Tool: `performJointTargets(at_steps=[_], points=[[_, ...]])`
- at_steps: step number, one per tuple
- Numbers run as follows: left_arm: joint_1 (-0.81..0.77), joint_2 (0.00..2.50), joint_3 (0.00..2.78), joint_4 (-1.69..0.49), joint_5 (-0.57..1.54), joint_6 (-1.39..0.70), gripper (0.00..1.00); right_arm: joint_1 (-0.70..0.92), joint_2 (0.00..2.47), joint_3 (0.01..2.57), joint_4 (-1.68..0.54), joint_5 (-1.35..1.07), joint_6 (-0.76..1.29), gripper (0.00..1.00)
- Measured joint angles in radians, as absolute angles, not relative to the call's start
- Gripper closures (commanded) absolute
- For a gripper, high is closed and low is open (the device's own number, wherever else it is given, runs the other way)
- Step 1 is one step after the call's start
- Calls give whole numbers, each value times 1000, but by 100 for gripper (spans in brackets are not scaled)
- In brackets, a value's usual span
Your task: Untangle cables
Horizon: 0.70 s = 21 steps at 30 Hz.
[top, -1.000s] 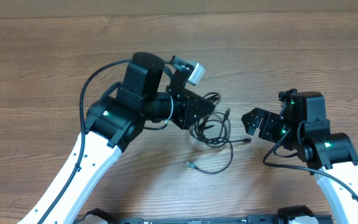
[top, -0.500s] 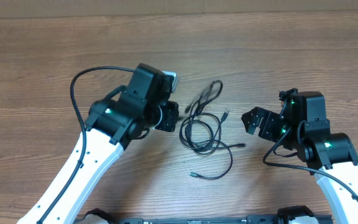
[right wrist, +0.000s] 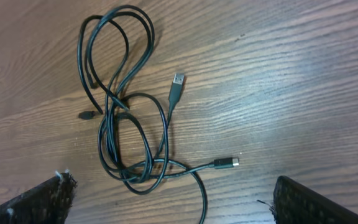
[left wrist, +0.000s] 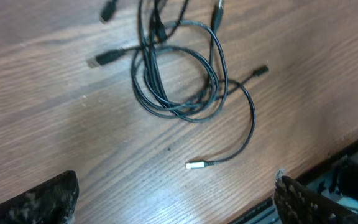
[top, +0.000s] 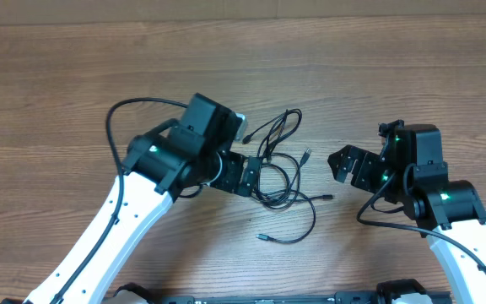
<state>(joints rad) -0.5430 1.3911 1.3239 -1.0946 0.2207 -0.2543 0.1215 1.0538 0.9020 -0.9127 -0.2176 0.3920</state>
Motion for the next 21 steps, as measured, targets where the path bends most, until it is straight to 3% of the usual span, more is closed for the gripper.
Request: performJointTargets(at_steps=[10,14,21], points=[[-563,1604,1296,-1080,203,-460,1,121,1054,902,-913,-218,392,0],[-567,1753,1270,-1016,196,-590,14,121,1054,902,-922,-218,392,0],[-603,1922,1269,-944,218,-665,20,121,1054,902,-915,-218,392,0]])
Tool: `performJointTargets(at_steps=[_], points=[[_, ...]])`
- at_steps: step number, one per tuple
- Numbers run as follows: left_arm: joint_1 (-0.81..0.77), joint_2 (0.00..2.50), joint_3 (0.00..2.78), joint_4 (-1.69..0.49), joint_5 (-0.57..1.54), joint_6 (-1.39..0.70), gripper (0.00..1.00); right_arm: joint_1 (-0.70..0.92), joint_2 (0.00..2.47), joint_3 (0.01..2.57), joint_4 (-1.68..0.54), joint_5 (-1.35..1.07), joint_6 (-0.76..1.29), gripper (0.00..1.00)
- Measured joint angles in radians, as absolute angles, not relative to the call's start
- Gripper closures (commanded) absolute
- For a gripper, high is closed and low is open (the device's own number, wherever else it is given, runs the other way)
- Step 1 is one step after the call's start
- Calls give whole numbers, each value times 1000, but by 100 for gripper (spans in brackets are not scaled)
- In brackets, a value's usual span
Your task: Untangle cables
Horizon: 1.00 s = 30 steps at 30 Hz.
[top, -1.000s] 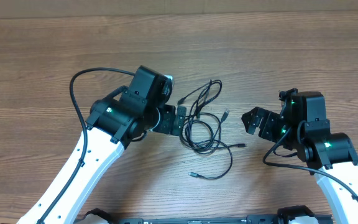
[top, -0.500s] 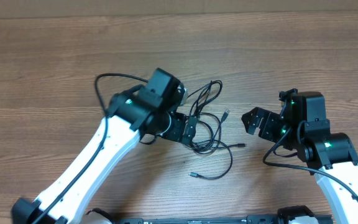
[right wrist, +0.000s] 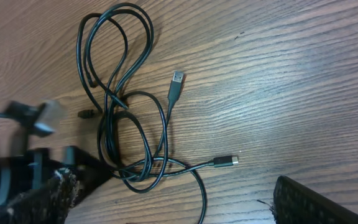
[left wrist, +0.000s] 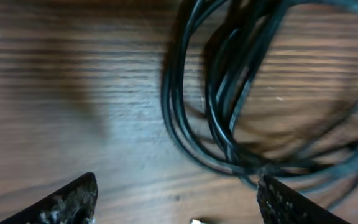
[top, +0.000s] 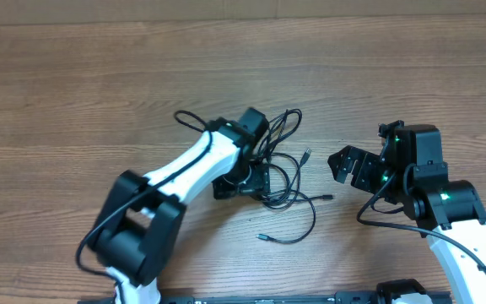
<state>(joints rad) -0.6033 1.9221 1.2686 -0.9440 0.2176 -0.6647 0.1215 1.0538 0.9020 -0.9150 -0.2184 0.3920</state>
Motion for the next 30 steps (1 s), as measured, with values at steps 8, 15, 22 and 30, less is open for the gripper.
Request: performJointTargets(at_steps=[8,15,22,30], points=[[-616,1977,1274,-884,239,-735,27,121,1054,902,-912,-220,392,0],[-616,1979,1278,-860,244,-762,34,121,1054,902,-908,-220,392,0],[-616,1987,1281,-811,250,-781,72,121,1054,902,-901,-220,392,0],[-618,1993,1281,-790,252,-787,96,121,1054,902,-899,-221,392,0]])
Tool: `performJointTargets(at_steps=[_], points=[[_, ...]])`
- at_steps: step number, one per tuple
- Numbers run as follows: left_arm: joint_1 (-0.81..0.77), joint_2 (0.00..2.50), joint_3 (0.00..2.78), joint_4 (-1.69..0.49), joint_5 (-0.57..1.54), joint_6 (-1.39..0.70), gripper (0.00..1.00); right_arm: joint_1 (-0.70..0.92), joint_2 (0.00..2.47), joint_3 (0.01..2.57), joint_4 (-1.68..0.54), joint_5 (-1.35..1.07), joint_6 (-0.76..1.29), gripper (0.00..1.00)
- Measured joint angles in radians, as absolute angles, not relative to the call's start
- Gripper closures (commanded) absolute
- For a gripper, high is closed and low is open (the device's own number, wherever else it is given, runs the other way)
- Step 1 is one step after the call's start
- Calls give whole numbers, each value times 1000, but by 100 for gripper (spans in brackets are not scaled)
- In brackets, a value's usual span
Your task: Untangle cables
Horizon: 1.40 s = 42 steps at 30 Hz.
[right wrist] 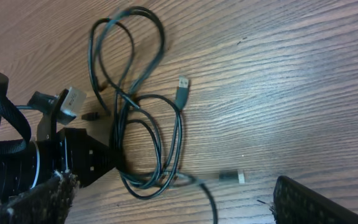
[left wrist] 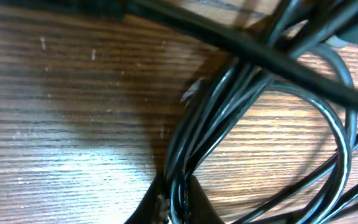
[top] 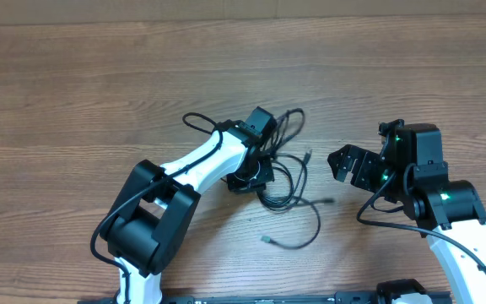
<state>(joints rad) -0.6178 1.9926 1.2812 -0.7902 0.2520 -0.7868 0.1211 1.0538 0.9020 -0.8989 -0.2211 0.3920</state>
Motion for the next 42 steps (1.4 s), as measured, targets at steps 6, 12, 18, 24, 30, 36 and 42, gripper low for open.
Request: performJointTargets(at_steps=[6,12,18,24,30,36,42], points=[[-617,1993,1281,-788,255,-787,96,121,1054,902,-899,-221,392,0],[-600,1993,1280,-788,289,-786,96,121,1054,902,-899,-221,392,0],[-593,1927,1261,-780,296,-786,96,121,1054,902,-899,-234,392,0],[-593,1665,1256,-743,266,-779,96,121,1054,902,-892,-276,392,0],[-593,1460,1256,-725,227,-779,96,121,1054,902,-850,-414,334,0],[-593,1400,1256,-725,200,-796,96,121,1054,902,-815,-563,304,0],[-593,1397,1256,-723,198,-814,96,121,1054,902,-815,-640,272,0]])
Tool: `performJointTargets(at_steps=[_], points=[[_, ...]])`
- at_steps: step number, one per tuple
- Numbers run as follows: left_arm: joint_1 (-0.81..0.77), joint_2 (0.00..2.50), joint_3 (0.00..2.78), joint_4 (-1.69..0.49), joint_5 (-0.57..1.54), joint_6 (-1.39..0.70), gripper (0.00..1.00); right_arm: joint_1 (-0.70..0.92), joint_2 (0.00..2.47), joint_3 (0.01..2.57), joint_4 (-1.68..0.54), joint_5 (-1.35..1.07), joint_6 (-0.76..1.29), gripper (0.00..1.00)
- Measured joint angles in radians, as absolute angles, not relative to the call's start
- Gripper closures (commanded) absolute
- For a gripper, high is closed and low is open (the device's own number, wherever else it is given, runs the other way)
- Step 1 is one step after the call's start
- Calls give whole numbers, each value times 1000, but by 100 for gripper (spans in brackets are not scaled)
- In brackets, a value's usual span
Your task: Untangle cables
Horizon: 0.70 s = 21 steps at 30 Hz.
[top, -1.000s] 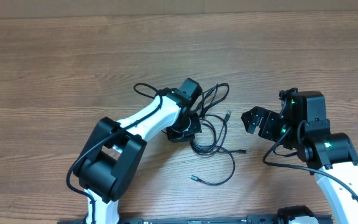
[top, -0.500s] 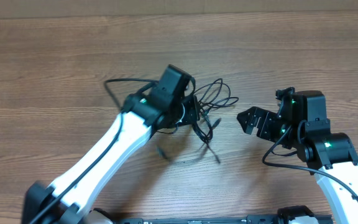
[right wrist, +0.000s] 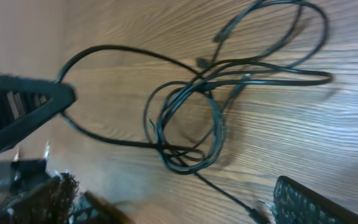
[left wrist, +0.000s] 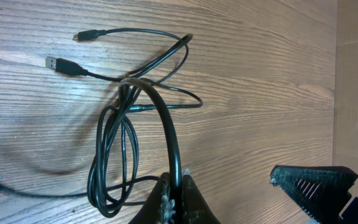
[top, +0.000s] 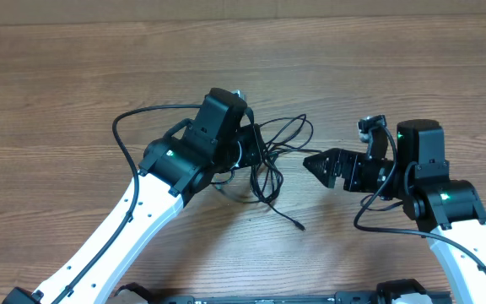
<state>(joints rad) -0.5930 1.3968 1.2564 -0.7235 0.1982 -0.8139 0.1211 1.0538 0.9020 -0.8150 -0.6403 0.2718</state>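
The black cables [top: 270, 157] are tangled in loops at mid-table, with one end trailing to a plug [top: 298, 225]. My left gripper [top: 253, 150] is shut on one strand and holds it above the table. In the left wrist view that strand runs up from the shut gripper [left wrist: 174, 188] to the loops [left wrist: 122, 146], with a USB plug [left wrist: 58, 63] beyond. My right gripper [top: 321, 165] stands open just right of the tangle and points at it. The right wrist view shows the loops [right wrist: 191, 118] ahead of the open gripper [right wrist: 179, 205].
A bare brown wooden table [top: 74, 76] lies all round. The two arms face each other across the tangle. The right gripper's finger [left wrist: 312, 180] shows in the left wrist view. The left gripper's dark fingers [right wrist: 17, 115] show at the left of the right wrist view.
My left gripper, which was low on the table and shut on the strands, is now raised with one strand in it. The loops have shifted. My right gripper has moved left, closer to the tangle.
My left gripper stood open above the left side of the tangle, then low over the loops, still open. It was then shut on the strands at the table. Now it holds a strand lifted. The right gripper stayed open at the right and now sits nearer.
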Motion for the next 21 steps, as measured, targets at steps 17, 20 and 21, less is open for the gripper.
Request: performJointTargets(at_steps=[17,20,21], points=[[-593,1410,1256,-952,32,-786,71,121,1054,902,-811,-710,215,0],[-593,1487,1256,-955,5,-785,58,121,1054,902,-812,-710,212,0],[-593,1510,1255,-955,1,-786,56,121,1054,902,-812,-710,212,0]])
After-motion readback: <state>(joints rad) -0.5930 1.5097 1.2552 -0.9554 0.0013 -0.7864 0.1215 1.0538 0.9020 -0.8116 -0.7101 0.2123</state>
